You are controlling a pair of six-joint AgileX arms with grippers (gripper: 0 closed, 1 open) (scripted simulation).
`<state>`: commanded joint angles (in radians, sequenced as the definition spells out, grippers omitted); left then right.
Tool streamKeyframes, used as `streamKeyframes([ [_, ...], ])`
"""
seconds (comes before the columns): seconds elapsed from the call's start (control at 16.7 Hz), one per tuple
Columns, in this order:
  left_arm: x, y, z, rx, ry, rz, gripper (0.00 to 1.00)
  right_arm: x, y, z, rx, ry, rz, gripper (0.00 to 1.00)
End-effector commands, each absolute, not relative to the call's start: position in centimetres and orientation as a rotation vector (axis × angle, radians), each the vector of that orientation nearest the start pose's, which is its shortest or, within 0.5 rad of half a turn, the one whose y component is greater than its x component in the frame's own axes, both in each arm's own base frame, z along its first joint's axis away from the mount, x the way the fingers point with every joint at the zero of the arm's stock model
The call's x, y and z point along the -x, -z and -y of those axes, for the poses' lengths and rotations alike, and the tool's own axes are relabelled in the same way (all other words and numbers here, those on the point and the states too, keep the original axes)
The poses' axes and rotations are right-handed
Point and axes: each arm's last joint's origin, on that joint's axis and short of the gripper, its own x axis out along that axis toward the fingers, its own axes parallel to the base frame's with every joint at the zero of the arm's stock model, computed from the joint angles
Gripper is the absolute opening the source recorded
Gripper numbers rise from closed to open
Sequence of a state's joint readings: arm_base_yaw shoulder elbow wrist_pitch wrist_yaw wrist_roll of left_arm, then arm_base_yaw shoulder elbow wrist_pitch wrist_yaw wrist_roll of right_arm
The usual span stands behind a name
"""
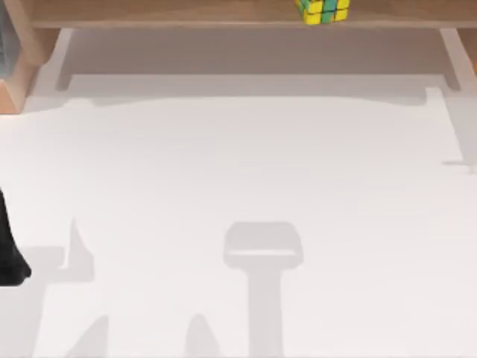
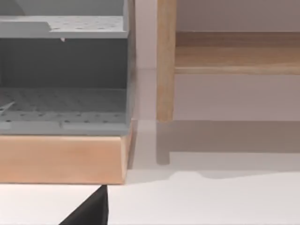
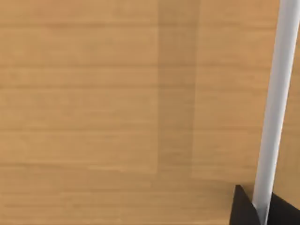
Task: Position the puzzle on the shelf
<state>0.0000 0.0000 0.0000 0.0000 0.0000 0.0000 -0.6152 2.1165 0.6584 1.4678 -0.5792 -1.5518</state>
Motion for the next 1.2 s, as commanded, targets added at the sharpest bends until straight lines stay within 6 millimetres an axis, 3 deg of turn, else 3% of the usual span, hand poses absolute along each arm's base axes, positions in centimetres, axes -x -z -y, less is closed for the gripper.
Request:
streamKeyframes([
  [0.18, -10.6, -16.0, 0.1, 0.000, 0.000, 0.000, 1.00, -31.2, -8.8, 18.0, 1.566, 0.007, -0.012, 0.00],
  [0.54, -10.6, -16.0, 0.1, 0.000, 0.000, 0.000, 1.00, -31.5, -8.7, 18.2, 1.563, 0.009, -0.022, 0.00],
  [0.96, -10.6, -16.0, 0.1, 0.000, 0.000, 0.000, 1.00, -37.3, -8.8, 18.2, 1.564, 0.010, -0.016, 0.00],
  [1.2, -10.6, -16.0, 0.1, 0.000, 0.000, 0.000, 1.00, -37.2, -8.8, 18.3, 1.560, 0.011, -0.022, 0.00],
])
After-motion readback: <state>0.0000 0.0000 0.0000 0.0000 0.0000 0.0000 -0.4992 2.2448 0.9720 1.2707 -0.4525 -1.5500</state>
